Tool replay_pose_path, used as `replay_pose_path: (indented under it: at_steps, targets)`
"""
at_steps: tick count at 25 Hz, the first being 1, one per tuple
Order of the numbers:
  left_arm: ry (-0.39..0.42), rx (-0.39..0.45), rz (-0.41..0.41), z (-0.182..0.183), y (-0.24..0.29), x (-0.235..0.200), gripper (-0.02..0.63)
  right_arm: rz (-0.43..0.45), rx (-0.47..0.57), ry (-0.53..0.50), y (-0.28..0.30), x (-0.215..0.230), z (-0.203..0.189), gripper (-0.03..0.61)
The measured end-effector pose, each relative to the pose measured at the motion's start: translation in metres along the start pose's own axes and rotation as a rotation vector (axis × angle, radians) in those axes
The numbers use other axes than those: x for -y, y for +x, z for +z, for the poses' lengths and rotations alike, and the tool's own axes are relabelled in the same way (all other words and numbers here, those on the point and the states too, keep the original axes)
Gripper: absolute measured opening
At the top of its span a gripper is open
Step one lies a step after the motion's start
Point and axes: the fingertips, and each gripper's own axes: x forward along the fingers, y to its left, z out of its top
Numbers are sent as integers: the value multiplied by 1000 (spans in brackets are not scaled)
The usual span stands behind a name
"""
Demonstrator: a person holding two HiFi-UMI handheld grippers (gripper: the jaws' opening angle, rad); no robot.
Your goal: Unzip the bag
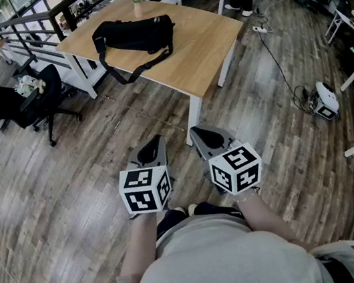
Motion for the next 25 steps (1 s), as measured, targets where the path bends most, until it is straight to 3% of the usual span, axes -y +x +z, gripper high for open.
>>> replay_pose_path:
  at_steps: [11, 16, 25]
  targets:
    - [-9, -5, -6, -3, -1, -8, 28, 21, 5, 3, 5, -10, 1, 5]
    - [-35, 60, -59, 2, -7, -4, 28, 47, 30, 22, 6, -18, -3, 8]
    - [-36, 29, -54, -10, -14, -28, 29, -16, -5, 14, 13, -25, -13, 8]
